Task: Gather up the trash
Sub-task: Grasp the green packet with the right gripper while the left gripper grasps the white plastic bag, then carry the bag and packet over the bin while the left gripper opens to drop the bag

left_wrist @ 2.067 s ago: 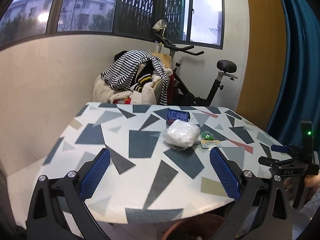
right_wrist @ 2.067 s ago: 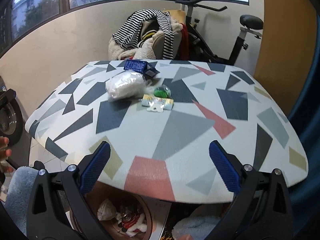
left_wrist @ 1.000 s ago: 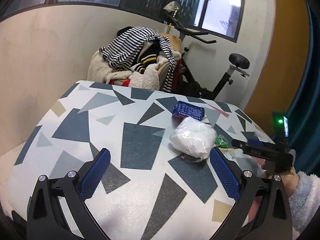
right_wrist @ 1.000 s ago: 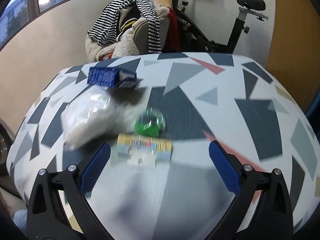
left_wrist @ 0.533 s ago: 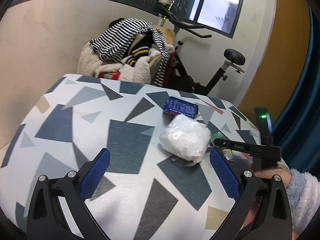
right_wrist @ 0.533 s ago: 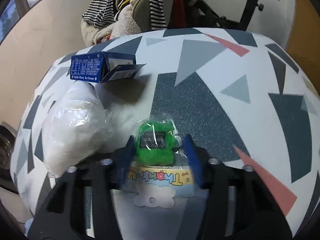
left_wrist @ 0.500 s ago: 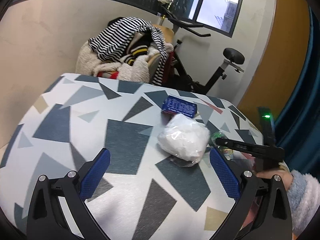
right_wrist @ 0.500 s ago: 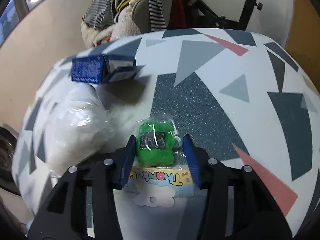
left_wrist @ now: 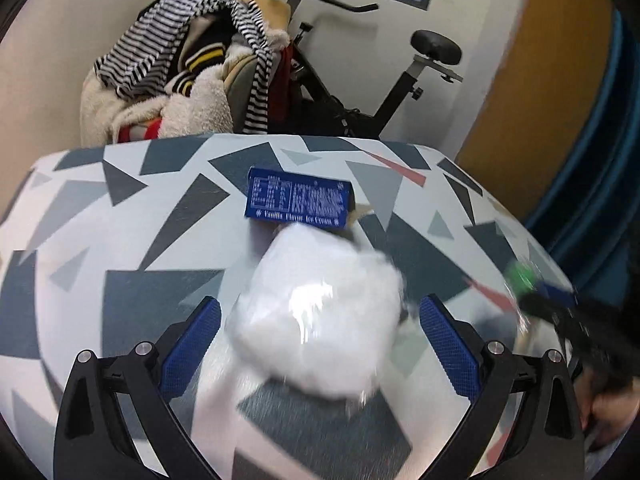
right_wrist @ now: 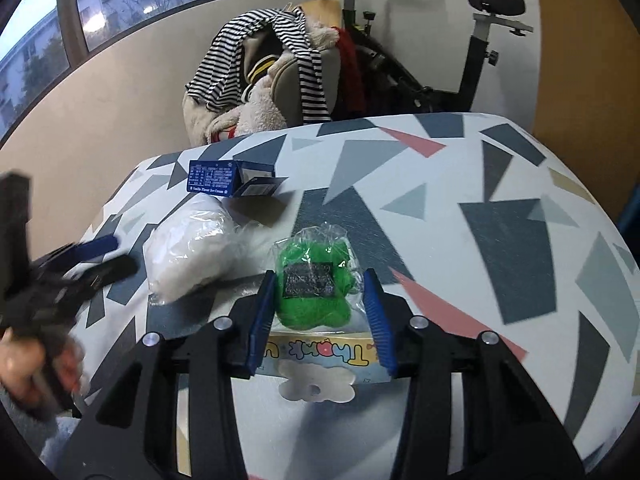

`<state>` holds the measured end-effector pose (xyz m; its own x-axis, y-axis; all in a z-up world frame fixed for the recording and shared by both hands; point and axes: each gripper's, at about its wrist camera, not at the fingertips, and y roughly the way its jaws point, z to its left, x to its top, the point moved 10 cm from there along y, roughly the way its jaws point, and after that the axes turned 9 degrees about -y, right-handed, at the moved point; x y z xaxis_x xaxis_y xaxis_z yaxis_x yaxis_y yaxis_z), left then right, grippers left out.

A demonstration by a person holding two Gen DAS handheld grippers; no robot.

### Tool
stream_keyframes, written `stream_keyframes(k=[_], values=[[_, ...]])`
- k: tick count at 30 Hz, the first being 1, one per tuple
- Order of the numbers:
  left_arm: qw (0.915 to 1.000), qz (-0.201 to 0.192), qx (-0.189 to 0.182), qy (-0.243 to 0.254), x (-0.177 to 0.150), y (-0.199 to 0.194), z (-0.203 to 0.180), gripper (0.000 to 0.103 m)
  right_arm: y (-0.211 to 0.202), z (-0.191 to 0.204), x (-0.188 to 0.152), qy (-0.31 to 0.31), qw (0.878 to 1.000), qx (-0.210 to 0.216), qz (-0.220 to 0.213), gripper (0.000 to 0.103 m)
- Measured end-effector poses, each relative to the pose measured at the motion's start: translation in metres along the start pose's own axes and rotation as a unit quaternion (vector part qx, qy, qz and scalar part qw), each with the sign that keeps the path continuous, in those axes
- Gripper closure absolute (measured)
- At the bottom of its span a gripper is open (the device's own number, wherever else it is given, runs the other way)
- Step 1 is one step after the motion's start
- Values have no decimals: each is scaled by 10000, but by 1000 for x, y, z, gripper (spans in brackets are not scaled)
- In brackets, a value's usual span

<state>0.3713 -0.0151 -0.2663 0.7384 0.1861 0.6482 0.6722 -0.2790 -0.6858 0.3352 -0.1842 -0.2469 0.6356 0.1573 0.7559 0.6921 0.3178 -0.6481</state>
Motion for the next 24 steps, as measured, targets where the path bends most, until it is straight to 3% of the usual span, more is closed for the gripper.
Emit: stream_keyframes(k=[3, 7, 10, 24], values=[[9997, 121, 97, -170, 7, 16, 4, 6, -11, -12, -7, 206, 9998, -29, -8, 58], [9981, 422, 115, -427, 0, 30, 12, 47, -12, -21, -15, 311, 9995, -31, 0, 58], [9988, 428, 101, -208, -5, 20, 10, 64, -17, -26, -20, 392, 9992, -14, -12, 58], [9986, -511, 46, -87, -3, -114, -1, 66, -53, -9, -15, 227, 9988, 133, -424, 58]])
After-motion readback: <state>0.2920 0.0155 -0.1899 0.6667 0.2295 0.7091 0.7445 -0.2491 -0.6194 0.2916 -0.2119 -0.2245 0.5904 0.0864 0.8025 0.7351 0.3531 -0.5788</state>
